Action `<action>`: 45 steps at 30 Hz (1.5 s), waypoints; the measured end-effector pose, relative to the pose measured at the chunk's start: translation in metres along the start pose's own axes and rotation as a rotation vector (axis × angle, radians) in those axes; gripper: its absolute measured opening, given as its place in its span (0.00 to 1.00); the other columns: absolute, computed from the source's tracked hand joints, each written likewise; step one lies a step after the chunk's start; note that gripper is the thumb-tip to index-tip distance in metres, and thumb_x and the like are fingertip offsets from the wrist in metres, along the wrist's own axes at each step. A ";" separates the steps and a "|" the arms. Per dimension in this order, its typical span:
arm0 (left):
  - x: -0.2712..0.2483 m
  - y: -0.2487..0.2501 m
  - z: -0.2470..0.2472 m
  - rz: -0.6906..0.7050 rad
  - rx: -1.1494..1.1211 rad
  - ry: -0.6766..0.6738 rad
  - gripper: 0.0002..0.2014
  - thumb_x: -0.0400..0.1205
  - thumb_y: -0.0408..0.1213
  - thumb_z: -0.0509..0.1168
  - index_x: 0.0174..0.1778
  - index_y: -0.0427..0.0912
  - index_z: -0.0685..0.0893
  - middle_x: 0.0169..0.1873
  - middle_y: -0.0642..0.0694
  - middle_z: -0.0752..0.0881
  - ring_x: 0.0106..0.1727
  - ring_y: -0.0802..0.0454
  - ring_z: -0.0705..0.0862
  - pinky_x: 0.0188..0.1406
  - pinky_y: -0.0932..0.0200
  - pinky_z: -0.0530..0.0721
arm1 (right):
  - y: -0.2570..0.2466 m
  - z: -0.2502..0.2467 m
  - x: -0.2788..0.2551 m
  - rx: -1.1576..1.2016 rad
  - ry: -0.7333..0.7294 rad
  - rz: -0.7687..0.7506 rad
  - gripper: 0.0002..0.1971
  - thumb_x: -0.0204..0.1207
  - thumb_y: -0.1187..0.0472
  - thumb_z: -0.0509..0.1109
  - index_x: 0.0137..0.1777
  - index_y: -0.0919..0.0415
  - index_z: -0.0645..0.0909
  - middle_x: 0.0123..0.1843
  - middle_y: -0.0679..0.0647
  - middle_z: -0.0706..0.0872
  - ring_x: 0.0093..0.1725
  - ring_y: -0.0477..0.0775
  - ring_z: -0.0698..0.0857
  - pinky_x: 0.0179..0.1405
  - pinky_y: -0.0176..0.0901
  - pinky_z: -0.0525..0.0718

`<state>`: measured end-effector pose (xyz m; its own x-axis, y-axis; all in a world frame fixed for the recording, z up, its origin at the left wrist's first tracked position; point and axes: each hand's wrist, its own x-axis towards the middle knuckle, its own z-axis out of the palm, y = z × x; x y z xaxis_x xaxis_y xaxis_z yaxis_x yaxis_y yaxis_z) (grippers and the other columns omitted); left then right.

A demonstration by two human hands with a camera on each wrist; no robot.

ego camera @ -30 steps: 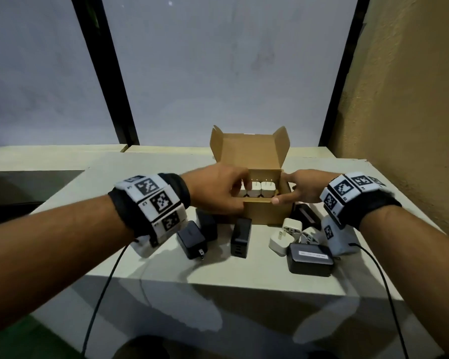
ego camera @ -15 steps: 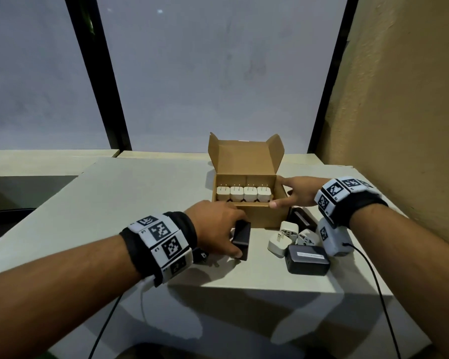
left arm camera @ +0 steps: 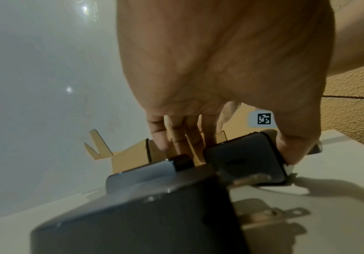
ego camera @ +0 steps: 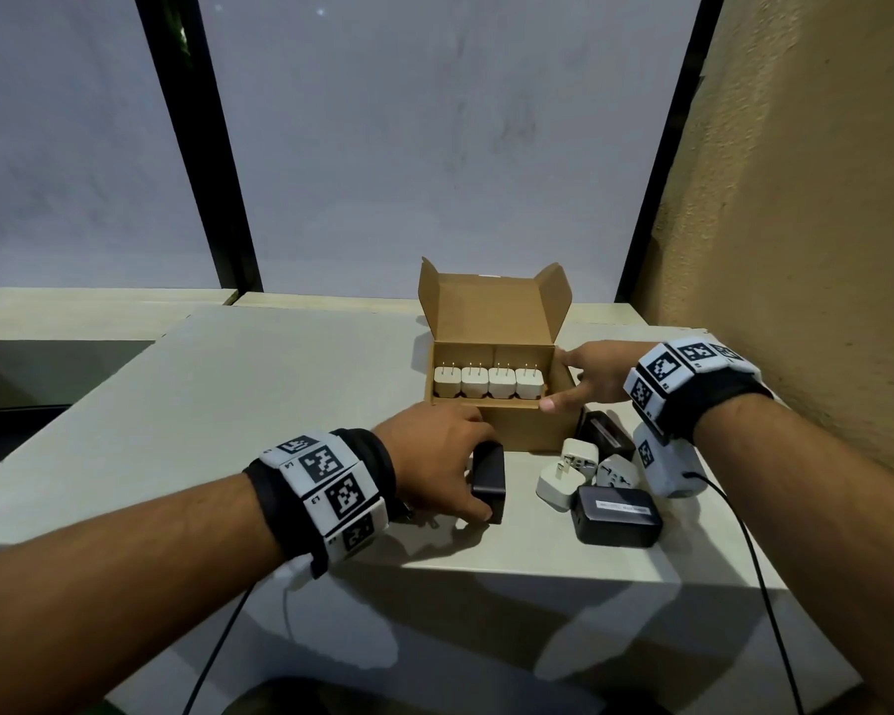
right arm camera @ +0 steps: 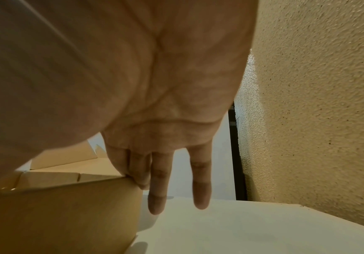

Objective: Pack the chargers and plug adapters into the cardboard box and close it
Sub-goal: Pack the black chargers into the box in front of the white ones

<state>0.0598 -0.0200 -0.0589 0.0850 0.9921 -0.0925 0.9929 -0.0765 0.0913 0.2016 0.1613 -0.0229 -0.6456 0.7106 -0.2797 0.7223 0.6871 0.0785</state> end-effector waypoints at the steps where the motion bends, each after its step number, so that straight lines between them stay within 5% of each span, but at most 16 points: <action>1: 0.000 0.000 0.000 0.009 0.017 0.004 0.35 0.69 0.63 0.72 0.69 0.50 0.77 0.61 0.50 0.81 0.62 0.51 0.77 0.61 0.53 0.83 | 0.000 0.001 0.000 0.003 0.003 -0.006 0.46 0.71 0.28 0.62 0.81 0.61 0.64 0.71 0.61 0.81 0.68 0.61 0.80 0.67 0.52 0.77; 5: 0.002 0.000 -0.006 0.017 0.006 0.010 0.36 0.65 0.65 0.74 0.66 0.50 0.78 0.59 0.52 0.82 0.58 0.53 0.78 0.58 0.54 0.84 | 0.002 0.002 -0.001 0.009 0.020 -0.019 0.43 0.71 0.28 0.62 0.77 0.60 0.69 0.67 0.61 0.83 0.65 0.61 0.81 0.63 0.51 0.77; 24: 0.026 -0.034 -0.059 -0.062 -0.150 0.254 0.37 0.64 0.49 0.81 0.68 0.42 0.77 0.58 0.48 0.79 0.53 0.53 0.80 0.51 0.67 0.82 | 0.005 0.006 0.003 0.075 0.036 -0.016 0.45 0.69 0.28 0.64 0.77 0.61 0.68 0.68 0.60 0.83 0.65 0.61 0.82 0.64 0.52 0.77; 31: 0.042 -0.050 -0.056 -0.165 -0.181 0.260 0.34 0.64 0.47 0.82 0.64 0.40 0.80 0.57 0.44 0.82 0.54 0.49 0.82 0.52 0.54 0.88 | 0.007 0.008 0.002 0.101 0.041 -0.033 0.44 0.70 0.29 0.64 0.78 0.60 0.67 0.67 0.60 0.83 0.65 0.60 0.81 0.64 0.51 0.77; 41: 0.055 -0.064 -0.053 -0.218 -0.162 0.203 0.38 0.64 0.44 0.83 0.69 0.41 0.77 0.61 0.43 0.83 0.53 0.50 0.81 0.50 0.61 0.84 | 0.009 0.010 0.005 0.104 0.044 -0.041 0.47 0.68 0.27 0.64 0.79 0.61 0.66 0.68 0.61 0.83 0.66 0.61 0.81 0.66 0.53 0.78; 45: 0.056 -0.060 -0.050 -0.199 -0.134 0.164 0.36 0.67 0.43 0.81 0.71 0.49 0.75 0.65 0.44 0.80 0.60 0.47 0.81 0.56 0.54 0.83 | 0.010 0.010 0.006 0.102 0.047 -0.042 0.47 0.68 0.27 0.63 0.78 0.61 0.67 0.67 0.61 0.83 0.65 0.61 0.81 0.66 0.53 0.79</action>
<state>0.0007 0.0448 -0.0196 -0.1355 0.9900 0.0386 0.9679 0.1240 0.2185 0.2078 0.1708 -0.0335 -0.6847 0.6897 -0.2355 0.7145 0.6989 -0.0304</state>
